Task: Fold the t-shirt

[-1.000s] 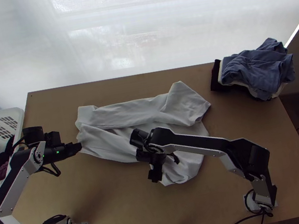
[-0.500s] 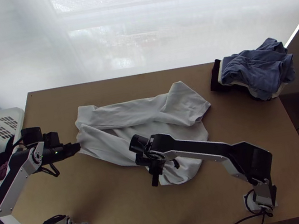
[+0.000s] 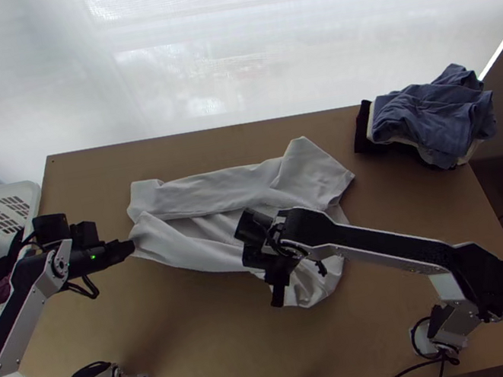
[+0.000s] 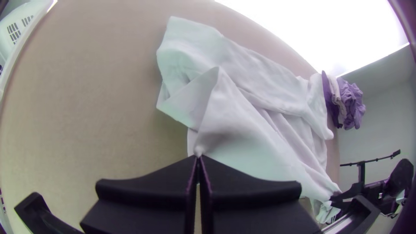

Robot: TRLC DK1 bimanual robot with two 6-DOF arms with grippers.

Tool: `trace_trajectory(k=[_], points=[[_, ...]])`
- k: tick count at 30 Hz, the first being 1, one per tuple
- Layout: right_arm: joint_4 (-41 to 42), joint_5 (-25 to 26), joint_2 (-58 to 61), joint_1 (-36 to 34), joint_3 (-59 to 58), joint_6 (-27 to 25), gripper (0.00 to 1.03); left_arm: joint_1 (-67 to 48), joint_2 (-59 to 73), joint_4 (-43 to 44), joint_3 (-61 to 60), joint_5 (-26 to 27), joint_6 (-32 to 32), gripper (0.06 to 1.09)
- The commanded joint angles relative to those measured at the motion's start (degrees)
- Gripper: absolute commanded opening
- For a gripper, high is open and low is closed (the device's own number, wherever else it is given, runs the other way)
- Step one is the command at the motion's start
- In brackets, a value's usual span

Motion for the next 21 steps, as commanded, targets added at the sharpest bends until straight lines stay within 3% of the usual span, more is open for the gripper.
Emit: trace_trajectory(k=[1, 8, 16, 21], points=[[-3.86, -0.64, -6.2, -3.32, -0.71, -0.88, 0.03, -0.43, -3.87, -3.19, 1.45, 0.08, -0.51, 0.09], [-5.62, -2.48, -11.21, -5.87, -2.46, -2.11, 0.03, 0.45, -6.86, -6.79, 2.85, 0.08, -0.51, 0.09], [-9.13, -7.67, -18.68, -7.71, -6.77, -9.49, 0.03, 2.39, -9.06, -8.2, 1.27, -0.01, -0.25, 0.09], [-9.22, -14.61, -20.35, -12.81, -10.55, -13.89, 0.03, 2.39, -10.29, -8.72, -0.22, -0.01, -0.25, 0.09]])
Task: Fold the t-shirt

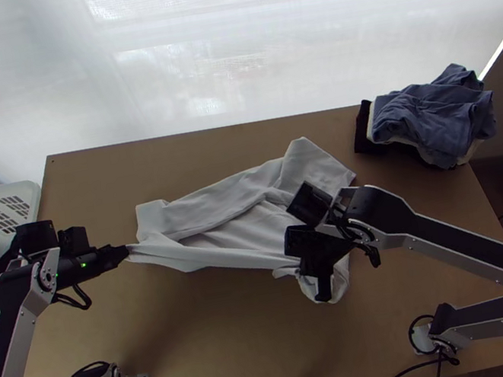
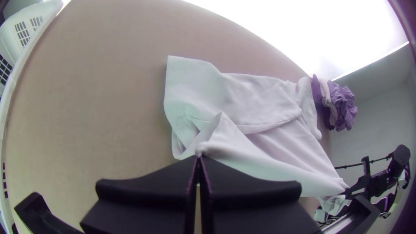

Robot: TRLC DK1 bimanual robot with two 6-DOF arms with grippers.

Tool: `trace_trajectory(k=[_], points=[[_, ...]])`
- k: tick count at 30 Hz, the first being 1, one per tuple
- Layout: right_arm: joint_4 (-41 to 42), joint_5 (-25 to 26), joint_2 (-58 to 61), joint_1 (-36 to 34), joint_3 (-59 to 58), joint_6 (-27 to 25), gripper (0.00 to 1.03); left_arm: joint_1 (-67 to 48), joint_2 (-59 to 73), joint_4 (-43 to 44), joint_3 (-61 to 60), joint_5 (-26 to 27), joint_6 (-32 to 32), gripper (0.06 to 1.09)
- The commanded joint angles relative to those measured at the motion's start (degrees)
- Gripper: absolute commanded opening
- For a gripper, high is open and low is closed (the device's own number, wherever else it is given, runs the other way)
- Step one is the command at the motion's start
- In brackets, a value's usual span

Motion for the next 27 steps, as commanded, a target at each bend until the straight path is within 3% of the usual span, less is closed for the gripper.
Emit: trace_trajectory(k=[1, 4, 10, 12, 15, 18, 20, 21, 23, 24, 27], points=[[-1.02, -7.58, -2.75, -6.33, -4.21, -6.29, 0.03, 0.55, -1.85, -0.79, -1.91, -0.43, 0.14, 0.09], [1.79, -9.25, 1.29, -10.37, -5.79, -8.84, 0.03, -0.42, -2.29, -0.88, -2.7, -0.34, -0.03, 0.09], [15.94, -9.16, 8.94, -12.3, -11.51, -7.6, 0.03, -4.63, -2.2, -0.88, -1.82, -0.43, -2.58, 0.09], [21.3, -8.81, 11.22, -12.92, -13.09, -6.02, 0.13, -6.04, -1.76, -0.79, -1.2, -0.51, -3.64, 0.09], [28.95, -6.97, 14.56, -14.85, -14.85, -4.88, 0.15, -6.92, -0.09, 0.26, -0.85, -0.51, -4.96, 0.09], [32.11, -5.74, 16.05, -17.93, -14.94, -4.44, 0.25, -7.36, 1.58, 0.62, -0.15, -0.51, -5.31, 0.09], [32.73, -5.47, 15.79, -20.39, -15.02, -4.09, 0.37, -7.45, 2.1, 0.7, 0.2, -0.51, -5.31, 0.09], [32.73, -5.39, 15.53, -21.44, -15.2, -4.09, 0.5, -7.45, 2.37, 0.79, 0.2, -0.51, -5.31, 0.09], [32.64, -5.39, 14.47, -23.38, -15.73, -4.09, 0.92, -7.62, 3.07, 0.88, 0.2, -0.51, -5.22, 0.09], [32.37, -5.39, 13.59, -24.08, -15.81, -4.09, 0.99, -7.89, 3.33, 1.06, 0.2, -0.51, -5.22, 0.09], [31.76, -5.47, 9.64, -25.05, -15.73, -4.0, 0.99, -8.59, 4.3, 2.02, 0.38, -0.51, -5.83, 0.09]])
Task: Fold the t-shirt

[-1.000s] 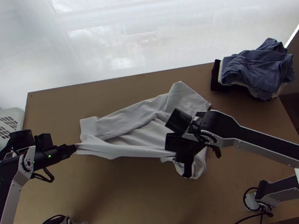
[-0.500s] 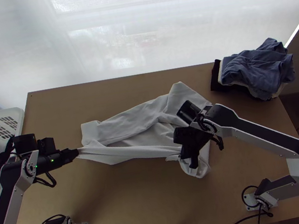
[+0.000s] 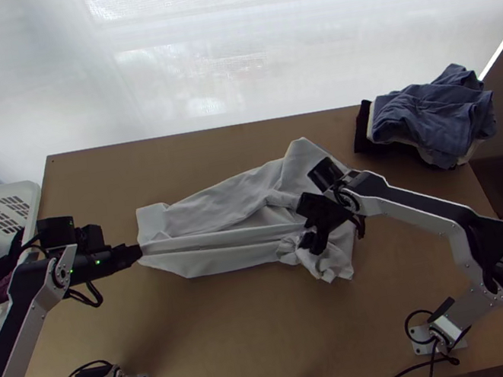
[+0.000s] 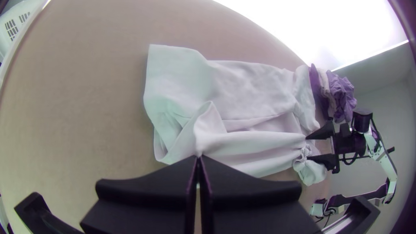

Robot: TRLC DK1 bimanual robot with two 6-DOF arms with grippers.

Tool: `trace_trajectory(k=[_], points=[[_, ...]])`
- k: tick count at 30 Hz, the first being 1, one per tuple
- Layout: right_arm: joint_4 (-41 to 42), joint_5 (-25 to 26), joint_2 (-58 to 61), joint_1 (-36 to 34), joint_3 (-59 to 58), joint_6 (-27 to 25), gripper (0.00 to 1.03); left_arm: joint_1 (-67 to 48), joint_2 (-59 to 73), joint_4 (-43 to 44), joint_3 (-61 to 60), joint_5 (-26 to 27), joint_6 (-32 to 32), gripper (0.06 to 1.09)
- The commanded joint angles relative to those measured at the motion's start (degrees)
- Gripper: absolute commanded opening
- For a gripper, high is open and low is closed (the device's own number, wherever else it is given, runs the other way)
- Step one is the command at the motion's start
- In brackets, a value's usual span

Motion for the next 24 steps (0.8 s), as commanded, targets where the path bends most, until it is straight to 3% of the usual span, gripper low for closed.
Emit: trace_trajectory(k=[1, 9, 18, 24], points=[[1.31, 0.34, -5.45, -4.11, -0.53, 0.68, 0.99, -1.62, 2.44, 1.19, 0.66, 0.14, -1.09, 0.09], [-2.29, 3.24, -15.38, 4.68, 4.21, 2.52, 0.98, -2.15, 2.71, 1.46, 1.28, 0.14, -1.62, 0.09], [-3.35, 7.11, -12.66, 20.06, 4.12, 3.84, 0.96, -1.88, 1.48, 1.02, 0.84, 0.14, -1.8, 0.09], [0.43, 9.04, -7.3, 20.15, 0.78, 1.91, 0.93, -1.53, 0.69, 0.93, 0.4, 0.14, -1.8, 0.09]])
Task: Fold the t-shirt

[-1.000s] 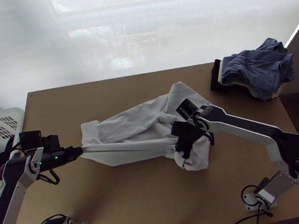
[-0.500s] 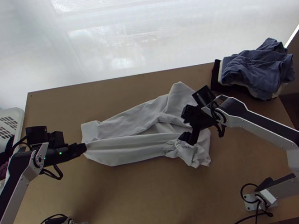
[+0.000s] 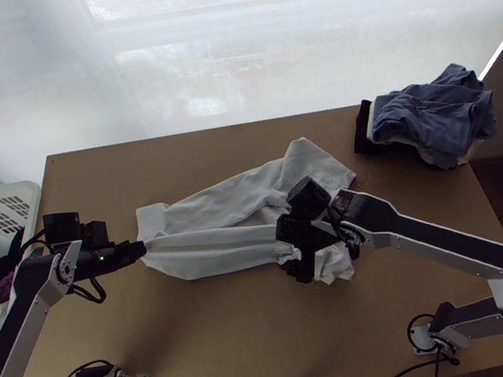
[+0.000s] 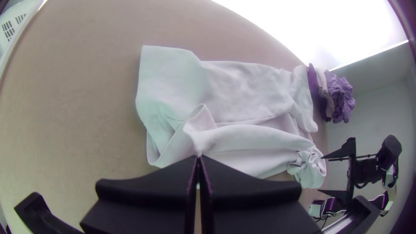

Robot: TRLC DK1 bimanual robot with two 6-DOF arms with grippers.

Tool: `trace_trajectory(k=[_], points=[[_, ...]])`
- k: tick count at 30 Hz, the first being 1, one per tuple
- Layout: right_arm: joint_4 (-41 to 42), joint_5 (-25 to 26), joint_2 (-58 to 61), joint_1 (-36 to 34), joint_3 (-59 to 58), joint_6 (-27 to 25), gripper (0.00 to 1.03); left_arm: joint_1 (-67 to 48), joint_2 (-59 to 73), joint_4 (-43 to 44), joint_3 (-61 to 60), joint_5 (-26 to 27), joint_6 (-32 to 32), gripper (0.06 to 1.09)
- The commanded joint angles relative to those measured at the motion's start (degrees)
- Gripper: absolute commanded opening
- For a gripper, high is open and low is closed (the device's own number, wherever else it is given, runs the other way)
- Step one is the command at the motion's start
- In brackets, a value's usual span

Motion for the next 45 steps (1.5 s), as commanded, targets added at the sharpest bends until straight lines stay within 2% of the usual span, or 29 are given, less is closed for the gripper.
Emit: trace_trajectory(k=[1, 6, 16, 19, 25, 31, 39, 45], points=[[3.76, 3.1, 4.4, 2.03, -3.07, -1.94, 0.93, 0.33, -0.93, -0.36, -0.45, -0.12, -0.03, 0.09], [4.81, 6.18, 3.08, -0.96, -5.88, -3.26, 0.93, 0.5, -1.11, -0.45, -0.45, -0.12, -0.03, 0.09], [4.81, 12.33, -11.95, -2.19, -19.68, -4.31, 0.93, 0.06, -0.14, 0.34, -0.28, -0.03, -0.03, 0.09], [4.73, 12.94, -13.97, -4.48, -21.43, -5.9, 0.83, -0.02, -0.05, 0.34, -0.36, -0.03, -0.03, 0.09], [6.13, 14.35, -14.67, -4.74, -20.73, -6.95, 0.56, -0.29, -0.23, 0.34, -0.28, -0.03, -0.11, 0.09], [6.13, 15.05, -15.03, -5.44, -19.5, -6.78, 0.52, -0.29, -0.76, 0.08, -0.28, -0.03, -0.11, 0.09], [6.31, 16.02, -17.4, -11.51, -21.7, -8.8, 0.53, -0.38, -0.84, -0.01, -0.45, 0.05, -0.03, 0.09], [5.34, 15.93, -20.04, -11.25, -21.08, -8.36, 0.53, -0.55, -1.2, 0.34, -0.01, 0.14, -0.46, 0.09]])
